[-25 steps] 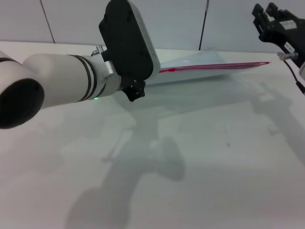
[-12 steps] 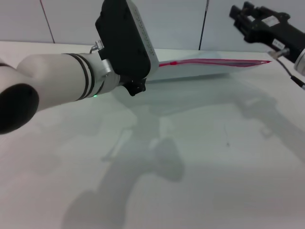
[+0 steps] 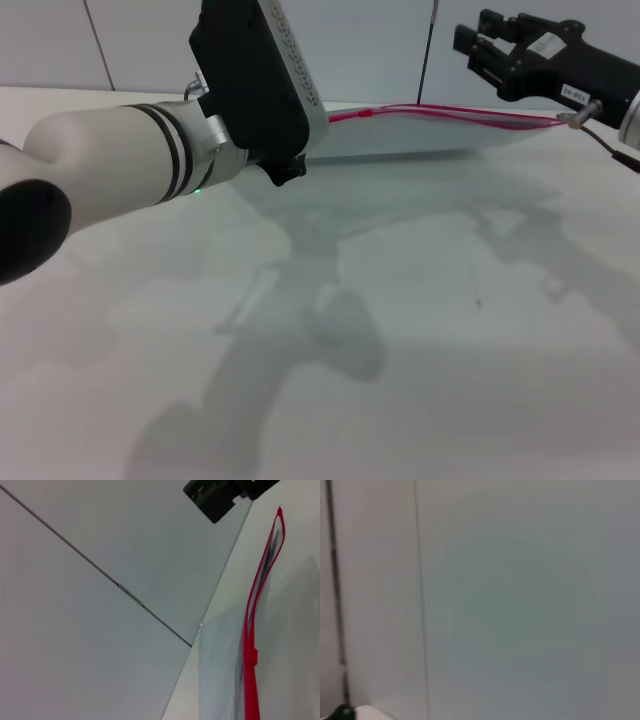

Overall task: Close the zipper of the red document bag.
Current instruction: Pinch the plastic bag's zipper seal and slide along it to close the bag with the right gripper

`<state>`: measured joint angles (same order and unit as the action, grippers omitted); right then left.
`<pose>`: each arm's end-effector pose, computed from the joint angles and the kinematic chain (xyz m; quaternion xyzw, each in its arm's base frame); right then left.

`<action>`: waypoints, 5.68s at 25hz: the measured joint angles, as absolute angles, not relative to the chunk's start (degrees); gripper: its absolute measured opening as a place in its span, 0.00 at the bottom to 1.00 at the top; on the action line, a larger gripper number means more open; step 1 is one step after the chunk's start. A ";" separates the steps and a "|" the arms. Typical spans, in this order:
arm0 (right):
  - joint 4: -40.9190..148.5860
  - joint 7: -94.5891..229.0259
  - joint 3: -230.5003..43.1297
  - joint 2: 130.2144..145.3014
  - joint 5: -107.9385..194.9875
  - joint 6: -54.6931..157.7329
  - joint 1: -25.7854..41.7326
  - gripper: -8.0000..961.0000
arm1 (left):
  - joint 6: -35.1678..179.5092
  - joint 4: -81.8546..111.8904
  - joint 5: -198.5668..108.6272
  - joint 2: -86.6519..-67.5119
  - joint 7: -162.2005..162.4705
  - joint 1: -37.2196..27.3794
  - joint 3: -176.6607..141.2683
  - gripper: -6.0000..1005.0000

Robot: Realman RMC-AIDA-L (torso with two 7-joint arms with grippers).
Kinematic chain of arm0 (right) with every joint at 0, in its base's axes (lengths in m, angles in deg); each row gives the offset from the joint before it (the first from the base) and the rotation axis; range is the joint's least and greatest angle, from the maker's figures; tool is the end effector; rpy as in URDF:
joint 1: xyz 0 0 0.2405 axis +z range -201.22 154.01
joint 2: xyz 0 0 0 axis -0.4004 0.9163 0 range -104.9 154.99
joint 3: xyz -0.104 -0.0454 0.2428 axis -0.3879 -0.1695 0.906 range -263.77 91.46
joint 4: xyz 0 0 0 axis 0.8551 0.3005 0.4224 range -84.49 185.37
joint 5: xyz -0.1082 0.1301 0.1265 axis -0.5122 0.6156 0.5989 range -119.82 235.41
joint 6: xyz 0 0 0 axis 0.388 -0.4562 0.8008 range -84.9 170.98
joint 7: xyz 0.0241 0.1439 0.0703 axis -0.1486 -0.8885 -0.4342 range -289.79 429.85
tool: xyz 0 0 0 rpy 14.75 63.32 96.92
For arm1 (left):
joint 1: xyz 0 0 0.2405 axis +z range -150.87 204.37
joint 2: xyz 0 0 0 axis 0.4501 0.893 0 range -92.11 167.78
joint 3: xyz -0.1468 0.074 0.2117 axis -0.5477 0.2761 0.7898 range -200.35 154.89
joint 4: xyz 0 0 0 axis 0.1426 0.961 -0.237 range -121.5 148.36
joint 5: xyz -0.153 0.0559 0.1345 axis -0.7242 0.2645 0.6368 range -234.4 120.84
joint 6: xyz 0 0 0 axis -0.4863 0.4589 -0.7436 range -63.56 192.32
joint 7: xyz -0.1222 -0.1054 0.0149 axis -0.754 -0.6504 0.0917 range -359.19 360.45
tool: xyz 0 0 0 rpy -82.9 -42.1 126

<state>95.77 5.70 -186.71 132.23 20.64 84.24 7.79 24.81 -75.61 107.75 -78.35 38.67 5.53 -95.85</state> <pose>0.1848 0.4407 -0.0024 -0.8736 0.1606 0.3129 0.3364 -0.1484 0.3924 -0.0349 -0.8996 0.0333 0.0830 0.4275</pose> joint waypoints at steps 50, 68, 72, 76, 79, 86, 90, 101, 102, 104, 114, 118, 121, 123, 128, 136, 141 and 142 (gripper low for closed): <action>109.80 13.90 -181.84 141.32 -28.04 77.94 7.86 0.46 | 24.95 -75.72 107.01 -78.44 38.68 3.94 -95.63 0.06; 109.44 13.96 -181.89 141.31 -27.81 76.90 7.95 0.33 | 24.73 -75.78 107.05 -78.44 38.40 3.72 -95.59 0.06; 109.36 13.98 -181.94 141.33 -27.95 76.87 7.97 0.23 | 24.73 -75.78 107.05 -78.44 38.35 3.70 -95.58 0.06; 109.33 13.97 -182.96 141.31 -28.12 76.13 8.12 0.23 | 24.73 -75.78 107.05 -78.44 38.36 3.67 -95.46 0.06; 109.32 13.97 -184.07 141.27 -28.17 74.75 8.15 0.23 | 24.63 -75.78 107.05 -78.44 38.43 3.66 -95.27 0.06; 109.32 13.97 -187.63 141.20 -28.23 69.86 8.26 0.23 | 24.56 -75.89 107.05 -78.44 38.57 3.56 -95.05 0.06; 109.32 13.97 -187.91 141.15 -28.25 69.58 8.21 0.21 | 24.55 -75.91 107.05 -78.44 38.59 3.55 -95.05 0.06; 109.65 13.75 -187.88 141.23 -28.26 69.57 7.87 0.17 | 24.47 -75.26 107.16 -78.44 38.69 3.54 -95.29 0.06; 109.72 13.73 -187.87 141.23 -28.26 69.57 7.85 0.16 | 24.47 -75.12 107.20 -78.44 38.69 3.54 -95.31 0.06; 109.82 13.70 -187.88 141.23 -28.26 69.58 7.80 0.16 | 24.47 -75.03 107.25 -78.44 38.69 3.55 -95.34 0.06; 109.58 13.43 -187.82 141.30 -28.14 69.57 7.84 0.13 | 24.47 -74.98 107.32 -78.44 38.69 3.55 -95.52 0.06; 109.45 13.43 -187.84 141.32 -28.20 69.51 7.92 0.10 | 24.47 -75.12 107.32 -78.44 38.68 3.55 -95.53 0.06; 109.49 13.43 -187.90 141.33 -28.23 68.83 7.87 0.10 | 24.47 -75.15 107.38 -78.44 38.68 3.55 -95.53 0.06; 109.48 13.43 -187.95 141.32 -28.25 68.21 7.82 0.10 | 24.47 -75.23 107.46 -78.44 38.65 3.63 -95.53 0.06; 108.52 13.43 -187.91 141.24 -28.25 65.73 7.41 0.10 | 24.47 -77.03 107.53 -78.43 38.61 4.89 -95.56 0.06; 106.23 13.59 -187.15 141.00 -28.26 60.34 6.32 0.09 | 23.24 -81.70 107.59 -78.30 38.74 8.62 -95.74 0.06; 104.26 13.80 -185.44 140.97 -28.26 57.97 6.33 0.09 | 22.47 -84.27 107.60 -78.27 39.34 10.59 -95.97 0.06; 103.75 13.80 -184.48 140.97 -28.24 57.91 6.43 0.09 | 22.45 -84.49 107.62 -78.27 39.44 10.86 -96.05 0.06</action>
<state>103.75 13.80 -184.48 140.97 -28.24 57.91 6.43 22.45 -84.49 107.62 -78.27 39.44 10.86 -96.05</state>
